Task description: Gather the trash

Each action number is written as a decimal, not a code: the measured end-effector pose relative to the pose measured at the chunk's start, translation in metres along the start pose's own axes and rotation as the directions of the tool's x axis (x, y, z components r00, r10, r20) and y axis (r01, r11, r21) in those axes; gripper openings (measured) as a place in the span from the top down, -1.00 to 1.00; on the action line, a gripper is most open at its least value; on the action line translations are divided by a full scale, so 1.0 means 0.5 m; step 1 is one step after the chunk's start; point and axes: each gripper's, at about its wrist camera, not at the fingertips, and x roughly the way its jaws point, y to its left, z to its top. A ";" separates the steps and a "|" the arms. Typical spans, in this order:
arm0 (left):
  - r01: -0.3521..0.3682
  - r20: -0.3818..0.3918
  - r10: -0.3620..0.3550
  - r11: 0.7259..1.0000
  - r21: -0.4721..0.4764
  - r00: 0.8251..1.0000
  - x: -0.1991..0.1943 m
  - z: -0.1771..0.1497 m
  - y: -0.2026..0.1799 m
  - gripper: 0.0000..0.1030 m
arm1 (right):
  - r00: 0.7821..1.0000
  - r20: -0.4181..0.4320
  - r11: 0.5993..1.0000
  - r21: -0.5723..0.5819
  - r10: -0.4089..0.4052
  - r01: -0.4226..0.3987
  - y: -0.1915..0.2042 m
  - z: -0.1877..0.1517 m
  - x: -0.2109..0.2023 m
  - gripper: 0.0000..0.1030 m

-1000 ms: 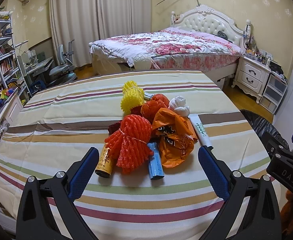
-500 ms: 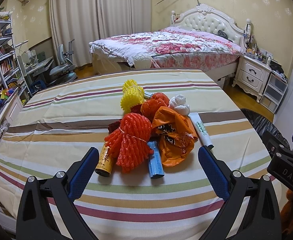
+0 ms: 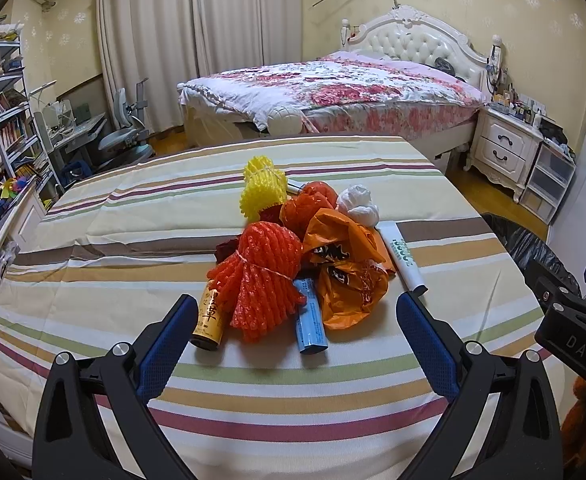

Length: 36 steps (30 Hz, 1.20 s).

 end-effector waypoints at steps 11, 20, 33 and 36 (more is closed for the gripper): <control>-0.006 0.003 0.006 1.000 0.005 1.000 0.000 -0.008 0.000 -0.87 | 1.000 0.002 1.000 0.001 0.000 0.000 -0.001 -0.001 0.001 -0.92; -0.031 -0.019 0.030 0.999 -0.032 0.999 -0.005 -0.013 0.057 -0.87 | 0.999 -0.024 0.999 -0.024 0.033 -0.034 0.033 -0.006 0.013 -0.77; -0.052 -0.022 0.052 0.998 -0.030 0.998 0.013 0.004 0.087 -0.58 | 0.995 -0.073 0.996 -0.053 0.064 -0.068 0.077 -0.003 0.025 -0.54; -0.026 -0.038 0.026 1.000 -0.017 0.999 0.035 0.014 0.075 -0.34 | 0.995 -0.078 0.996 -0.052 0.062 -0.067 0.076 -0.003 0.029 -0.54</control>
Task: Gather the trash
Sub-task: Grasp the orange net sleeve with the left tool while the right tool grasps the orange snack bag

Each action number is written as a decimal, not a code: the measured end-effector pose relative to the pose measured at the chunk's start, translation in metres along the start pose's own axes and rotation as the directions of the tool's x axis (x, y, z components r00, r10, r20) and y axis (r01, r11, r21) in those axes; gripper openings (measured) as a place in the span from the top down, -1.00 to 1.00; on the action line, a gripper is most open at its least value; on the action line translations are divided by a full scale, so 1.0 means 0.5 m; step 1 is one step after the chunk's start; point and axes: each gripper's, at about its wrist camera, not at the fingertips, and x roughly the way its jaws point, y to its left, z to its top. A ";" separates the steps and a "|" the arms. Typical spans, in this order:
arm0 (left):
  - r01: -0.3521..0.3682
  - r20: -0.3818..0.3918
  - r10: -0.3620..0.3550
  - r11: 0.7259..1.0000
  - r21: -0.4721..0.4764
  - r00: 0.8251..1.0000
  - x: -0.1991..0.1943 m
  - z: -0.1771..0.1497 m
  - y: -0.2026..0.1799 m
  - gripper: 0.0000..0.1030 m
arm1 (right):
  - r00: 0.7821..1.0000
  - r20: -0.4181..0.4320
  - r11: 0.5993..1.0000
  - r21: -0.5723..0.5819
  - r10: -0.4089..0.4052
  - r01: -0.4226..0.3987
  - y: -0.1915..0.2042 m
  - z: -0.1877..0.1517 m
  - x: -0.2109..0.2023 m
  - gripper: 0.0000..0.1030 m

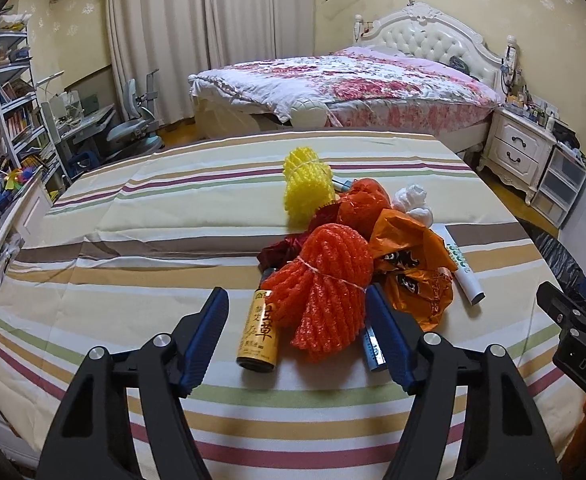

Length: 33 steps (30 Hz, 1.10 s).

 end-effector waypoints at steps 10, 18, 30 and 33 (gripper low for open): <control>0.035 -0.035 -0.033 0.998 0.042 0.999 0.028 -0.012 -0.015 0.02 | 1.000 -0.012 1.000 -0.005 0.013 -0.013 0.006 0.004 0.008 -0.54; 0.094 -0.008 -0.093 0.995 0.023 0.996 -0.018 -0.016 0.006 0.19 | 0.999 0.003 0.998 -0.047 0.050 -0.049 0.052 0.012 -0.004 -0.54; 0.037 0.001 -0.037 0.998 -0.054 0.999 -0.039 -0.021 0.099 0.19 | 0.989 0.013 0.976 -0.161 0.149 -0.146 0.173 0.027 -0.009 -0.54; 0.008 -0.002 -0.009 0.997 -0.083 1.000 -0.033 -0.022 0.129 0.19 | 0.986 0.023 0.970 -0.186 0.163 -0.156 0.200 0.033 -0.004 -0.54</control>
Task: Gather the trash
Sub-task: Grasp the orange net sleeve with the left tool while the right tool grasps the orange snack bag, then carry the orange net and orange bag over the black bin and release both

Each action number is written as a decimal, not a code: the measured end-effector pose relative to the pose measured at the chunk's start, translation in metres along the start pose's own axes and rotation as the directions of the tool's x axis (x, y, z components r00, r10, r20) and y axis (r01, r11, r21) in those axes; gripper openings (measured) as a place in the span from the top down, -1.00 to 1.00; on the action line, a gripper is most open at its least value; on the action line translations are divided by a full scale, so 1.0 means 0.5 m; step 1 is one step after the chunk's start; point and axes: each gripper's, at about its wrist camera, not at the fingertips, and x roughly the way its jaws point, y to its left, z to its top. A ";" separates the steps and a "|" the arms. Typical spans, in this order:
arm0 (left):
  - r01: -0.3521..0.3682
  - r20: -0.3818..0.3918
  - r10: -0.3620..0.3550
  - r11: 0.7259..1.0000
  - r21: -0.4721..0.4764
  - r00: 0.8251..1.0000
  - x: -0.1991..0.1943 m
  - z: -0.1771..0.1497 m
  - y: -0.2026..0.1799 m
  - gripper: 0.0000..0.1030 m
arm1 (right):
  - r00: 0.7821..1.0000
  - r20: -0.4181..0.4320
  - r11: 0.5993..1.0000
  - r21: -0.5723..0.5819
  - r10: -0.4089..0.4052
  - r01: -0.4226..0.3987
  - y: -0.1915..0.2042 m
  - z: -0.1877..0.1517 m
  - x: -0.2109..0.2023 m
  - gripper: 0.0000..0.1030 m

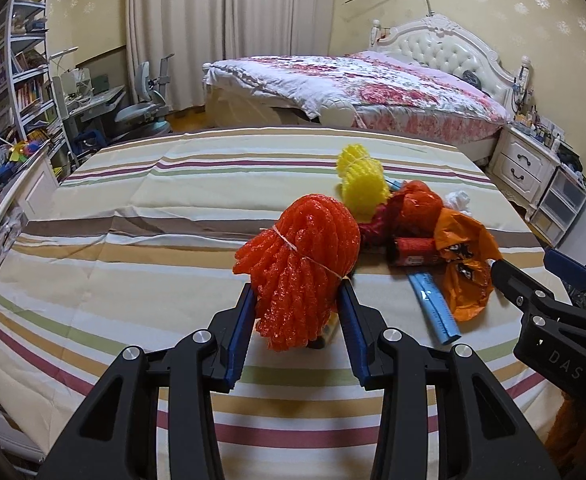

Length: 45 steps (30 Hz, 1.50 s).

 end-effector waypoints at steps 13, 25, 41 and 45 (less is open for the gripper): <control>-0.026 0.001 0.026 0.999 -0.048 1.000 0.003 -0.008 0.048 0.19 | 0.997 -0.063 0.999 -0.030 0.038 -0.040 0.032 0.002 0.057 0.32; 0.012 0.030 -0.011 1.000 -0.027 0.999 -0.019 0.000 0.012 0.19 | 1.000 0.000 1.000 -0.003 0.025 -0.025 -0.005 0.005 0.001 0.45; 0.155 0.064 -0.160 0.984 0.085 0.985 -0.034 0.029 -0.143 0.19 | 0.988 0.036 0.979 0.145 -0.148 0.142 -0.193 -0.004 -0.053 0.45; 0.197 0.065 -0.206 0.972 0.129 0.976 -0.030 0.038 -0.205 0.19 | 0.977 0.029 0.963 0.180 -0.210 0.202 -0.253 -0.014 -0.059 0.45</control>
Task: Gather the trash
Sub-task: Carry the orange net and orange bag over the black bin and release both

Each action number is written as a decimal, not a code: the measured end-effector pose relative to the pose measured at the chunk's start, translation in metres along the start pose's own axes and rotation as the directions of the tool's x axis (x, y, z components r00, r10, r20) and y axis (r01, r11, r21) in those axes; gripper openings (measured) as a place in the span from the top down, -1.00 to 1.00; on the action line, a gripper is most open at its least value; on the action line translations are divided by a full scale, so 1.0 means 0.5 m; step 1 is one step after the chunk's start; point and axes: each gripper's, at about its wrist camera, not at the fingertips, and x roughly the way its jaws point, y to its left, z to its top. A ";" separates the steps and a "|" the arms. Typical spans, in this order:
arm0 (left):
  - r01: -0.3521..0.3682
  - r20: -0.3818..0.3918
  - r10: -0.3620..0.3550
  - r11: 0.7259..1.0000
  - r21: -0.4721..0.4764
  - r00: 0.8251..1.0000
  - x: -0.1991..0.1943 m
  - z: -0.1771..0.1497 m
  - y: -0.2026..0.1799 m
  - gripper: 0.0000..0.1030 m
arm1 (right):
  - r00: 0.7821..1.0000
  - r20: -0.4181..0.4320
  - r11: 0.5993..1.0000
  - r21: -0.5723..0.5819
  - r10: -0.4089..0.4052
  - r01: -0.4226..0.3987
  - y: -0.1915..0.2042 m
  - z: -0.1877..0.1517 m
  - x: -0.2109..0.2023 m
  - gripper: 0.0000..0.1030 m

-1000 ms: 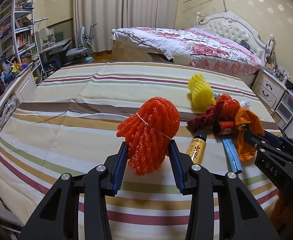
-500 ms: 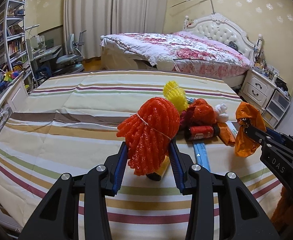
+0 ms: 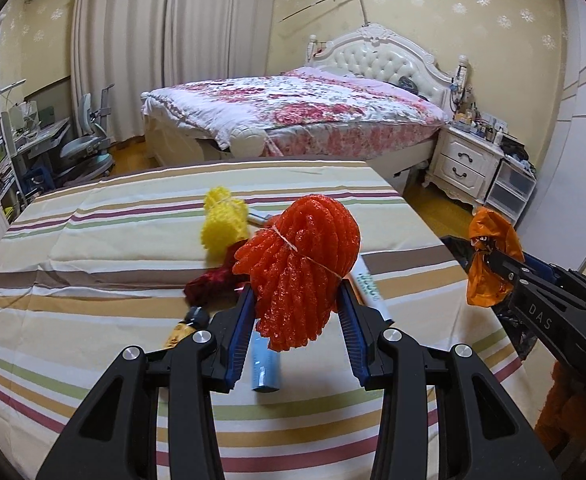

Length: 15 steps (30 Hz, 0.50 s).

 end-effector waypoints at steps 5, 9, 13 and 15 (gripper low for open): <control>0.064 -0.004 -0.064 0.997 0.043 0.998 0.034 0.019 -0.071 0.19 | 0.998 -0.006 0.997 0.039 -0.063 0.064 -0.067 0.001 0.014 0.45; 0.096 -0.012 -0.095 0.993 0.074 0.995 0.063 0.030 -0.118 0.19 | 0.994 -0.008 0.992 0.066 -0.105 0.105 -0.115 -0.006 0.020 0.45; 0.129 -0.023 -0.127 0.986 0.107 0.992 0.092 0.042 -0.166 0.19 | 0.991 -0.022 0.986 0.094 -0.135 0.136 -0.151 -0.011 0.032 0.45; 0.148 -0.031 -0.145 0.981 0.124 0.989 0.106 0.047 -0.192 0.19 | 0.989 -0.030 0.982 0.112 -0.148 0.150 -0.170 -0.014 0.040 0.45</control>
